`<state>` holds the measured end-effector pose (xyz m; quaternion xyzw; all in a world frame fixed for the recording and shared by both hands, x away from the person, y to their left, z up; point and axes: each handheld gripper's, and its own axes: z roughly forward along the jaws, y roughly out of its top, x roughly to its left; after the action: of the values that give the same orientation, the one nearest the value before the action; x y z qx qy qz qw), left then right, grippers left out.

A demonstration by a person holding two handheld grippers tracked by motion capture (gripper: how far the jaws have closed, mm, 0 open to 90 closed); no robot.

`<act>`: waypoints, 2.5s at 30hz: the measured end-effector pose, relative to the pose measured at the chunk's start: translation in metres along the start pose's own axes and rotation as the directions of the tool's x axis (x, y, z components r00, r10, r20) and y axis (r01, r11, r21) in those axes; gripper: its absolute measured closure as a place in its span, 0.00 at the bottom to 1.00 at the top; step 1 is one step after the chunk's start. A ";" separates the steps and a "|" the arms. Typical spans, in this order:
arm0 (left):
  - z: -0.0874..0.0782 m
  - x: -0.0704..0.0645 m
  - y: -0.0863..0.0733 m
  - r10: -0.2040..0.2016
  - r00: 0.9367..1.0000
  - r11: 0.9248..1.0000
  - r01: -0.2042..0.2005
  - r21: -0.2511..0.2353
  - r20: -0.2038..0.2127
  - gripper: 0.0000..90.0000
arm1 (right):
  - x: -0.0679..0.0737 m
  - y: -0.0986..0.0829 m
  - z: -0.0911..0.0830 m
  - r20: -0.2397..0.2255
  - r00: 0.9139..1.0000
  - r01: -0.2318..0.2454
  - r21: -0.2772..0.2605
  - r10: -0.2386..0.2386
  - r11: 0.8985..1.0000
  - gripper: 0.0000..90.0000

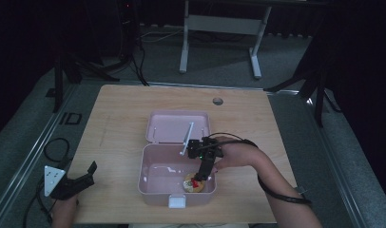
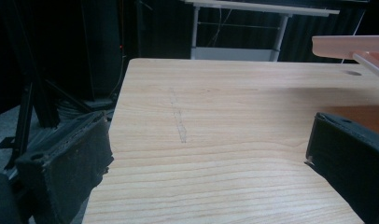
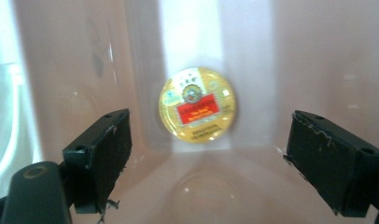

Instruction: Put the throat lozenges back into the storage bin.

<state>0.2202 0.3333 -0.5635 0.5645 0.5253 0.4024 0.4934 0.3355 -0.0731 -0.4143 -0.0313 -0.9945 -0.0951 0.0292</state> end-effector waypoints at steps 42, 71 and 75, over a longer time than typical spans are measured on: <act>0.000 0.000 0.000 0.004 1.000 1.000 -0.004 0.002 0.000 0.01 | -0.061 -0.211 0.066 0.275 0.770 -0.404 -0.489 0.576 0.773 0.13; 0.001 -0.001 0.000 0.006 1.000 1.000 -0.006 0.006 -0.002 0.01 | -0.035 -0.298 0.075 0.234 0.343 -0.541 -0.743 0.910 0.395 0.13; 0.000 -0.001 0.000 0.005 1.000 1.000 -0.005 0.005 -0.002 0.01 | -0.032 -0.302 0.077 0.226 0.285 -0.524 -0.778 0.932 0.348 0.13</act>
<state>0.2206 0.3326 -0.5634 0.5669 0.5253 0.4028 0.4902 0.3430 -0.3564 -0.5486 -0.5505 -0.7076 -0.3398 -0.2843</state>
